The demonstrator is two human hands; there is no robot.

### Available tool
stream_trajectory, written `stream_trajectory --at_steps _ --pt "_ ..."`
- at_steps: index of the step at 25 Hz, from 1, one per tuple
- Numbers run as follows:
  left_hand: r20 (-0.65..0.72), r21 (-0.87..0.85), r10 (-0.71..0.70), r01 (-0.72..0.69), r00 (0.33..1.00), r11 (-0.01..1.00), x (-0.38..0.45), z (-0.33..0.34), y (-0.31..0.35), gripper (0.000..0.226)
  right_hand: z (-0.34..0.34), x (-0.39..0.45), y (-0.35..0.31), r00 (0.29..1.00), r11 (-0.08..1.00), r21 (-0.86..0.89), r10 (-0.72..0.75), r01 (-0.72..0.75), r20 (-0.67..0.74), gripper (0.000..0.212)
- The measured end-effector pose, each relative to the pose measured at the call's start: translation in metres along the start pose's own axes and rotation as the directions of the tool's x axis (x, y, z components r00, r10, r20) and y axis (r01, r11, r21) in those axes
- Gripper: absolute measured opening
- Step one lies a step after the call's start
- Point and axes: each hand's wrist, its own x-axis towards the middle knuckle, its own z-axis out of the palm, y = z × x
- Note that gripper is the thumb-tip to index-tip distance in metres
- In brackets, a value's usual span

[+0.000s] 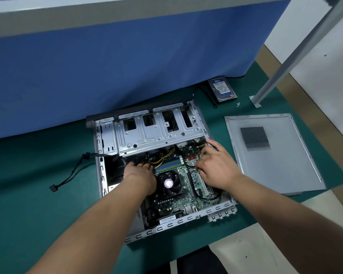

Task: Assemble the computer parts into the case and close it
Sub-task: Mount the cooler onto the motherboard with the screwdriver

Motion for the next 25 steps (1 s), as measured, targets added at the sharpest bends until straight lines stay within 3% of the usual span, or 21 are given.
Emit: stream_trajectory --at_steps 6,12,15,20,22,25 --pt "-0.094 -0.181 0.055 -0.072 0.994 0.981 0.004 -0.004 -0.004 0.066 0.005 0.0 0.004 1.0 1.0 0.011 -0.023 0.023 0.001 0.029" --pt "-0.357 -0.339 -0.028 -0.101 0.934 0.935 -0.026 0.016 -0.009 0.053 0.008 -0.001 0.005 0.997 0.994 0.103 -0.035 0.043 -0.075 0.033" --pt "-0.572 -0.368 -0.069 -0.18 0.818 0.912 -0.047 0.031 -0.009 0.048 0.01 -0.005 0.006 0.987 0.959 0.278 -0.004 0.049 -0.16 0.028" --pt "-0.842 -0.387 -0.191 -0.318 0.504 0.866 -0.037 -0.008 -0.014 0.037 -0.006 -0.002 0.018 0.987 0.823 0.566 0.04 0.057 -0.158 0.03" --pt "-0.853 -0.425 -0.246 -0.34 0.459 0.839 -0.02 -0.045 -0.018 0.037 -0.023 0.012 0.041 0.989 0.767 0.641 0.075 0.025 -0.128 0.034" --pt "-0.798 -0.503 -0.305 -0.297 0.52 0.812 0.012 -0.095 -0.02 0.044 -0.042 0.046 0.095 0.986 0.727 0.679 0.166 -0.102 -0.03 0.039"
